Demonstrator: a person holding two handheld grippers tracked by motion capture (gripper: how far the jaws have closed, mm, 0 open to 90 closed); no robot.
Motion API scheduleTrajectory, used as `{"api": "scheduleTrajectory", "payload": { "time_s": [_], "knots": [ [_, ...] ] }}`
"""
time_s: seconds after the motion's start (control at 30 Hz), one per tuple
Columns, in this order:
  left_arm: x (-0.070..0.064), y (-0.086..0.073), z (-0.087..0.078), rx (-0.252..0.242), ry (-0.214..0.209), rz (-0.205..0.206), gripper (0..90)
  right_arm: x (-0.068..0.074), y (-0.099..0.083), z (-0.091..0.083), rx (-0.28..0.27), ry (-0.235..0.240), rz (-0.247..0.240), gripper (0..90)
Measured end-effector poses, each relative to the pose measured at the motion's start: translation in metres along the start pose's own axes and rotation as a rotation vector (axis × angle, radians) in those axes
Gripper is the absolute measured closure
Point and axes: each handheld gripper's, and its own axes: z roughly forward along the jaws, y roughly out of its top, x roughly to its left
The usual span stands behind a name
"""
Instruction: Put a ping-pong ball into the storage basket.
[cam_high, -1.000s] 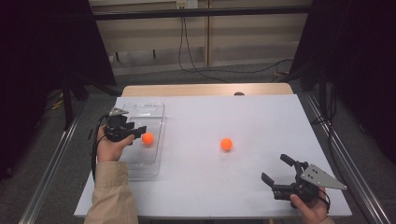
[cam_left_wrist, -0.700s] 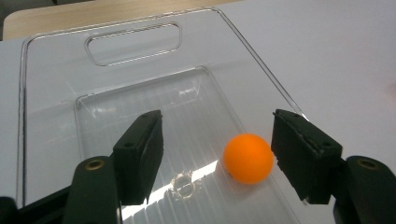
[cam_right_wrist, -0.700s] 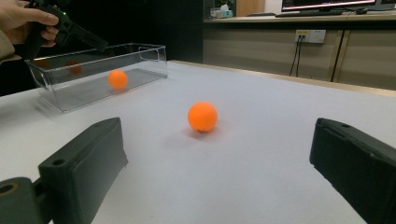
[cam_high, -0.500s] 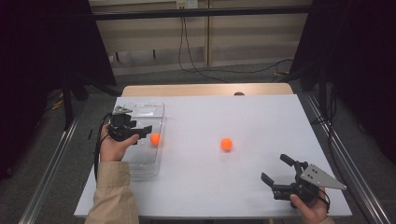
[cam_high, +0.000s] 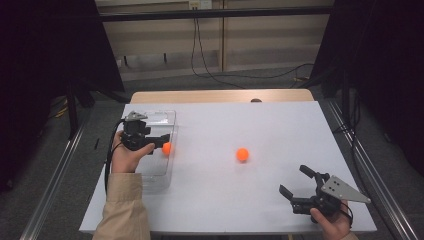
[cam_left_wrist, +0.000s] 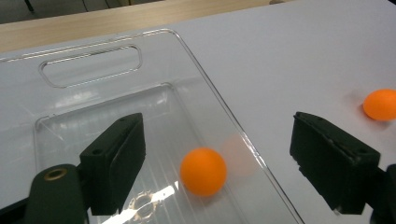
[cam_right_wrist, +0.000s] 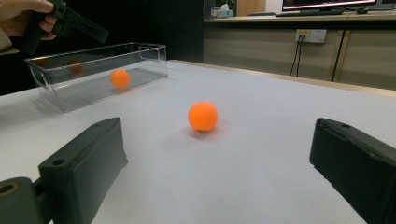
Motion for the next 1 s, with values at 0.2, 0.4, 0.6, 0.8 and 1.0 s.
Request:
{"api": "scheduleTrajectory", "payload": {
  "time_s": [0.2, 0.4, 0.6, 0.8, 1.0],
  "knots": [
    [-0.004, 0.001, 0.002, -0.001, -0.015, 0.004, 15.8, 0.000, 0.000, 0.001, 0.002, 0.000, -0.001, 2.7],
    [-0.009, 0.003, 0.003, 0.001, -0.028, 0.014, 14.6, 0.000, 0.000, 0.001, 0.000, 0.002, -0.001, 2.8],
    [-0.013, 0.004, 0.005, -0.003, -0.040, 0.021, 13.4, 0.000, 0.000, 0.001, 0.001, 0.001, -0.001, 2.7],
    [-0.015, 0.005, 0.005, -0.005, -0.053, 0.022, 12.5, 0.000, 0.000, 0.001, 0.001, -0.006, -0.004, 2.7],
    [-0.018, 0.006, 0.006, -0.014, -0.065, 0.018, 11.8, -0.001, 0.000, 0.001, -0.002, -0.007, -0.004, 2.6]
  ]
}}
